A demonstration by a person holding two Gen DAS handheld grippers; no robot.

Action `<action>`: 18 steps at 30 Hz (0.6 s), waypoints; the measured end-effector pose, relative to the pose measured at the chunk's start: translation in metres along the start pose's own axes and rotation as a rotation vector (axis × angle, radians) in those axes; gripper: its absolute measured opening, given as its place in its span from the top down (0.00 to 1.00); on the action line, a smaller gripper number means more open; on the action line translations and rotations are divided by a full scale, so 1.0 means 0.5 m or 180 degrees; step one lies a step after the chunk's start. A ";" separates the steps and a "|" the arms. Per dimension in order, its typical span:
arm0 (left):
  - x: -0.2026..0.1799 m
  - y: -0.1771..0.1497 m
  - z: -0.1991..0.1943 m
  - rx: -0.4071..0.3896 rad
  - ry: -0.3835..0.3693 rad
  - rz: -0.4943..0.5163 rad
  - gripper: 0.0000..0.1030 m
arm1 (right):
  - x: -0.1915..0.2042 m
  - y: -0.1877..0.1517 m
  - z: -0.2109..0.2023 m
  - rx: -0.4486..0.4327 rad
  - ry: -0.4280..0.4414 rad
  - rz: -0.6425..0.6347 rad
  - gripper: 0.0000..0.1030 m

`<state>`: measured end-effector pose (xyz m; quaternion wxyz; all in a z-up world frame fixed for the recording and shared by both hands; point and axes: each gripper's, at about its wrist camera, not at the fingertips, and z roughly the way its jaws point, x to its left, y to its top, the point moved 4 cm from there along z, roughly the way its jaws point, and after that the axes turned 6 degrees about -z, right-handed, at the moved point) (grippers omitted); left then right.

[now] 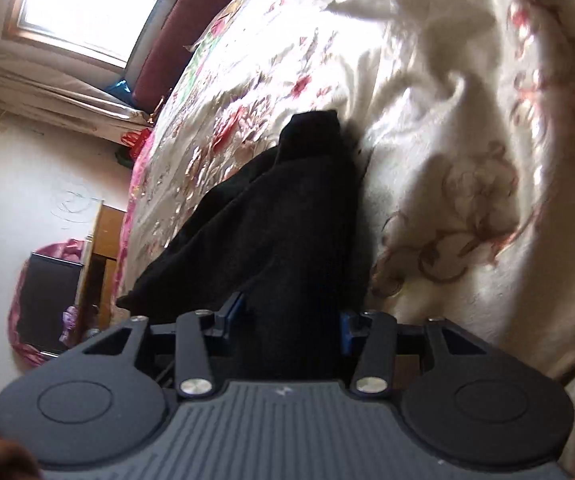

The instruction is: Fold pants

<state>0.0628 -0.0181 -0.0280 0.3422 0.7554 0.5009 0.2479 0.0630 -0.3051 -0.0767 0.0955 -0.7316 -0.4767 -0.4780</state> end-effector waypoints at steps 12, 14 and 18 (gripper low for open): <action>-0.007 -0.001 0.024 0.0068 -0.0033 -0.0084 0.15 | 0.033 0.011 0.044 -0.0138 -0.0024 -0.0087 0.79; -0.002 0.000 0.017 0.0041 -0.0108 -0.0168 0.15 | 0.046 0.021 0.015 -0.0202 0.0054 -0.0062 0.84; -0.011 0.001 0.013 0.0057 -0.0418 -0.0390 0.15 | 0.113 0.030 -0.036 -0.0303 -0.0206 -0.0402 0.85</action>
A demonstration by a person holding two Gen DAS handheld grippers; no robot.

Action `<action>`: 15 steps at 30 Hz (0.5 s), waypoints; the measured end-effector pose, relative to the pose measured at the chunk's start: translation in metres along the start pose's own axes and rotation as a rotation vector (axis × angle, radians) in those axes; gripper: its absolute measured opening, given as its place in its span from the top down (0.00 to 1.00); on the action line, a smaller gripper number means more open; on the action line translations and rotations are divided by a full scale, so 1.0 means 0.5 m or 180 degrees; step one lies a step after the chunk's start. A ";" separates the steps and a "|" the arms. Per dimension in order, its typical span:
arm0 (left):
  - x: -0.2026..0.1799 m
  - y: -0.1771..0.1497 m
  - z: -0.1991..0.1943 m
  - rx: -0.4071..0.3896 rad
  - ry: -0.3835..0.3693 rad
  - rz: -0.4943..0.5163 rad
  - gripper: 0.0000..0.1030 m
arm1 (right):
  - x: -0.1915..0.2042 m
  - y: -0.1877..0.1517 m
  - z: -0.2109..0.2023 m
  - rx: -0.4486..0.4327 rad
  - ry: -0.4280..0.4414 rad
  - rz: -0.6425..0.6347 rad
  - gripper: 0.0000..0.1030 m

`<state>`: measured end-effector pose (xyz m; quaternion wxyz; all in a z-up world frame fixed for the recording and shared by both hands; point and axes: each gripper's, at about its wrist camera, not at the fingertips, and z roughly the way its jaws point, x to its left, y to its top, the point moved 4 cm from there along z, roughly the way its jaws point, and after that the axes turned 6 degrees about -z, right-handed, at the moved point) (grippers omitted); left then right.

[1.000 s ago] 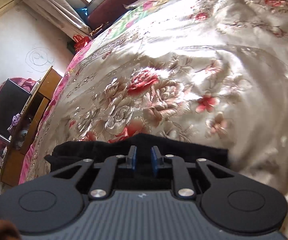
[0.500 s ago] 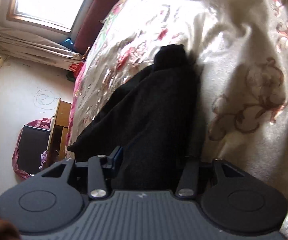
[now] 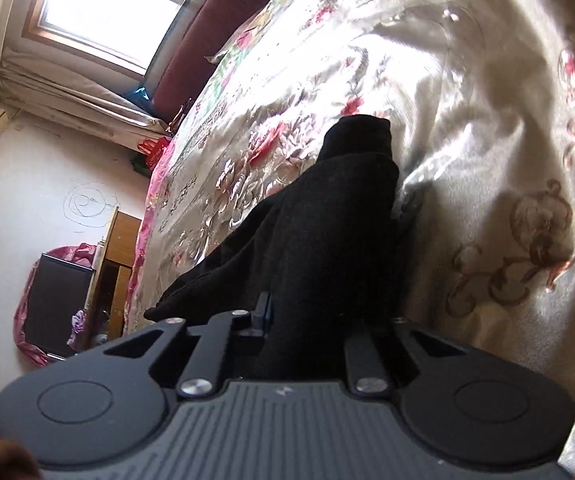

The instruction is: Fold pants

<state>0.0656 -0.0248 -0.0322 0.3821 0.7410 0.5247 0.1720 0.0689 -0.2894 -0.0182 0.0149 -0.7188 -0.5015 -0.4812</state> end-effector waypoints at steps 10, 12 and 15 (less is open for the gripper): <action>-0.006 -0.009 -0.028 0.0003 -0.0501 0.0051 0.15 | 0.211 0.008 -0.018 0.0168 -0.0630 -0.0850 0.85; 0.030 -0.003 -0.049 -0.0050 -0.0401 -0.0031 0.15 | 0.264 0.007 0.016 0.0200 -0.0724 -0.1012 0.85; 0.082 0.007 -0.080 -0.0134 -0.0137 -0.0172 0.15 | 0.342 -0.011 0.080 0.0320 -0.0835 -0.1346 0.84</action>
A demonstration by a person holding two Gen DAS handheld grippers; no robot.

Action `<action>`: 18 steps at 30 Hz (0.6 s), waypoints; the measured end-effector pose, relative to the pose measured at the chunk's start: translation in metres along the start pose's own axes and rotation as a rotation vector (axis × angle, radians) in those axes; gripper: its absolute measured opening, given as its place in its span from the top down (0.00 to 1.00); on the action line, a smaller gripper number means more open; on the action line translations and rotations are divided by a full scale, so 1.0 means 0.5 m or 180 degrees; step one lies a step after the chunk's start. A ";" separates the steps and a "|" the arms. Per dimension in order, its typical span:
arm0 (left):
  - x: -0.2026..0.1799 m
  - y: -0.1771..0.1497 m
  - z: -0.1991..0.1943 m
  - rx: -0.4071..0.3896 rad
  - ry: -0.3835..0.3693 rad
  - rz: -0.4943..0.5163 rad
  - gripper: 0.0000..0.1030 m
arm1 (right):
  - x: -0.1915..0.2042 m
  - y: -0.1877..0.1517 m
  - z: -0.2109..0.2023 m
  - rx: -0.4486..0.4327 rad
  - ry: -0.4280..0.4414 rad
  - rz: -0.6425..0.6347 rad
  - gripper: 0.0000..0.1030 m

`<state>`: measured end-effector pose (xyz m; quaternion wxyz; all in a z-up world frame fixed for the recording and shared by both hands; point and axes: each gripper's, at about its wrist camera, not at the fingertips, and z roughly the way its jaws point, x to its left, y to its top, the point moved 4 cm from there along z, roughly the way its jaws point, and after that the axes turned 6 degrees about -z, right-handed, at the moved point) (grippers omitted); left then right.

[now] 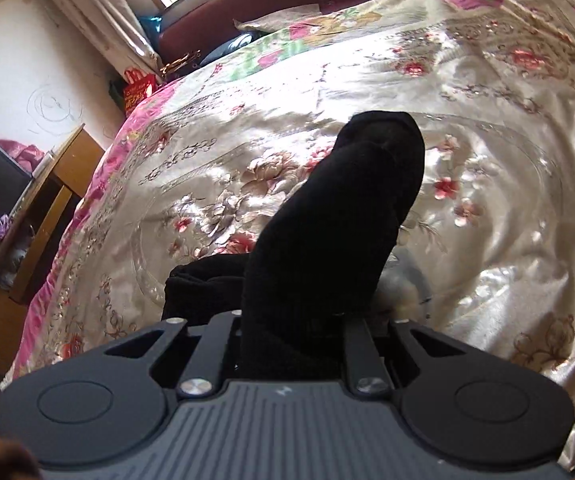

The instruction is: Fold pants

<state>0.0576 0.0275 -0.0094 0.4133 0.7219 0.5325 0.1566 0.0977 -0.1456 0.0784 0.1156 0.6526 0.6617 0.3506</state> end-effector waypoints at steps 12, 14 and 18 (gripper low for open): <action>0.119 -0.054 -0.107 -0.0134 0.0205 -0.0383 0.15 | 0.240 -0.038 0.192 0.0302 -0.0112 -0.0712 0.84; 0.122 -0.061 -0.108 -0.0134 0.0249 -0.0432 0.15 | 0.262 -0.044 0.211 0.0298 -0.0153 -0.0788 0.84; 0.120 -0.059 -0.071 0.0050 0.0249 -0.0506 0.15 | 0.290 -0.048 0.221 0.0334 -0.0131 -0.0772 0.84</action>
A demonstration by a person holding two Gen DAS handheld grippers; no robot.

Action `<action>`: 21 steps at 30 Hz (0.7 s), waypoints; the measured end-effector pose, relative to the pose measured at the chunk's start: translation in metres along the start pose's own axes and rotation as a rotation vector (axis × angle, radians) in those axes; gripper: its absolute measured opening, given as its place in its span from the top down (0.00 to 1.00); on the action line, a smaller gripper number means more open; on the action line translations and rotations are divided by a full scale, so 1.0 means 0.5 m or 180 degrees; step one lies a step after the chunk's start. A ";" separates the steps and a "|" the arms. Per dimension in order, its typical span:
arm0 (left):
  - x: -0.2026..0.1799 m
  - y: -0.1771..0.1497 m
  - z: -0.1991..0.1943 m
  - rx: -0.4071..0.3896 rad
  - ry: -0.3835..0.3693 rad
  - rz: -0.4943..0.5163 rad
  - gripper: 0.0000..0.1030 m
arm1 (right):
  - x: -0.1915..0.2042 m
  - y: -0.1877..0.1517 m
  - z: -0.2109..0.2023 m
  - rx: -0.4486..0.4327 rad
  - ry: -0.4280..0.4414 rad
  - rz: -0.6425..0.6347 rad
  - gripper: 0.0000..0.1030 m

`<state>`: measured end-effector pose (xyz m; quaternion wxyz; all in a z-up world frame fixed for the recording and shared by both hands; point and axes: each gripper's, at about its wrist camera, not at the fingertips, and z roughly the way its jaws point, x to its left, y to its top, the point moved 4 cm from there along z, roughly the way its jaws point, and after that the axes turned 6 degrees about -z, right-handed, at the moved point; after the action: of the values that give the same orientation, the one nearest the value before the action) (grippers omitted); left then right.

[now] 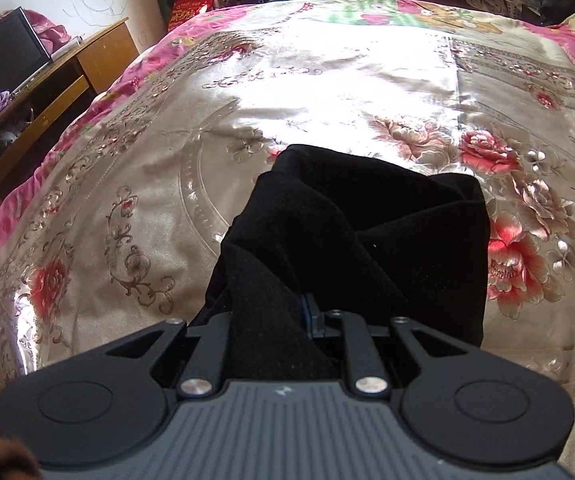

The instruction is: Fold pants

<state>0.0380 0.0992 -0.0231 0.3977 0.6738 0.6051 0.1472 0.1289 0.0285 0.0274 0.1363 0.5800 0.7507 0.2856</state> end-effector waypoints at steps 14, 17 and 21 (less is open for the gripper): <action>-0.029 -0.013 -0.001 0.0054 -0.0131 -0.0009 0.15 | 0.113 0.014 0.044 0.0291 0.0273 -0.0042 0.57; -0.017 -0.025 -0.020 0.0023 -0.0180 -0.0107 0.15 | 0.130 0.017 0.022 0.0300 0.0598 0.0041 0.59; -0.026 -0.036 -0.050 -0.0139 -0.0064 -0.0199 0.15 | 0.114 0.040 -0.053 -0.0199 0.0426 -0.0254 0.59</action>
<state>0.0054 0.0953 -0.0163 0.4228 0.6472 0.6184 0.1411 0.1139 0.0786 0.0673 0.1151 0.5247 0.7713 0.3414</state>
